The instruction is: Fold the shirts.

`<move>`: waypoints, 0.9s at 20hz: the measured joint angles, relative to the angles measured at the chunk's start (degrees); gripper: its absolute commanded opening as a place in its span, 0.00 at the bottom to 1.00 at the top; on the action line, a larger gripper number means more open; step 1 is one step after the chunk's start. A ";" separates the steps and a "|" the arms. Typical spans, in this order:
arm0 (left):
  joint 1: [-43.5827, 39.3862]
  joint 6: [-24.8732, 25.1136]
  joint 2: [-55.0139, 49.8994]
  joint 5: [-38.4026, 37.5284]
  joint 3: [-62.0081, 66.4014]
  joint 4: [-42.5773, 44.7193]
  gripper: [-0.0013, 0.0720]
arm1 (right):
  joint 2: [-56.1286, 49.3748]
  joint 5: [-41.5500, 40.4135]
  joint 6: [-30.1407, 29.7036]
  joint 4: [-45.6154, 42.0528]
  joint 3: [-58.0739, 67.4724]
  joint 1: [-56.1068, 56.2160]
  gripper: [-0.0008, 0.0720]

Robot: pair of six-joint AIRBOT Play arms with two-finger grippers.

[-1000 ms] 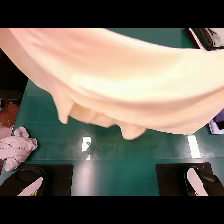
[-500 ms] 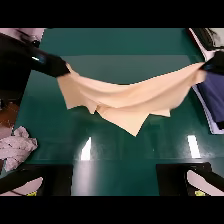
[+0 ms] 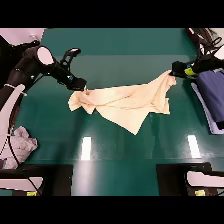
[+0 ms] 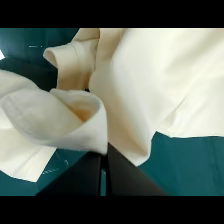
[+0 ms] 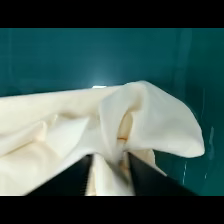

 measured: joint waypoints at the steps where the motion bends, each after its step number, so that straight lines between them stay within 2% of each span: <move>1: 0.00 0.04 -0.26 0.20 0.48 0.11 0.05 | -0.66 0.13 0.00 -0.04 1.14 -0.81 0.78; 5: 0.00 0.11 -0.74 0.22 2.91 0.48 0.05 | -0.68 5.27 -1.73 -0.09 1.25 -5.29 0.77; 9: 0.00 0.11 -0.87 0.15 4.39 0.59 0.05 | 2.99 9.44 -3.48 -0.17 -8.76 -8.35 0.77; 10: 0.00 0.11 -0.85 0.15 4.57 0.57 0.05 | 4.04 9.73 -4.02 -0.15 -12.02 -8.76 0.74; 11: 0.00 0.09 -0.87 0.09 4.68 0.59 0.05 | 4.85 9.88 -4.57 -0.15 -14.86 -8.87 0.59; 12: 0.00 0.09 -0.85 0.04 4.76 0.59 0.05 | 5.60 9.81 -4.90 -0.07 -17.75 -9.01 0.51; 18: 0.00 0.07 -0.87 -0.96 4.94 0.52 0.05 | 7.32 5.49 -6.08 0.33 -29.16 -9.25 0.51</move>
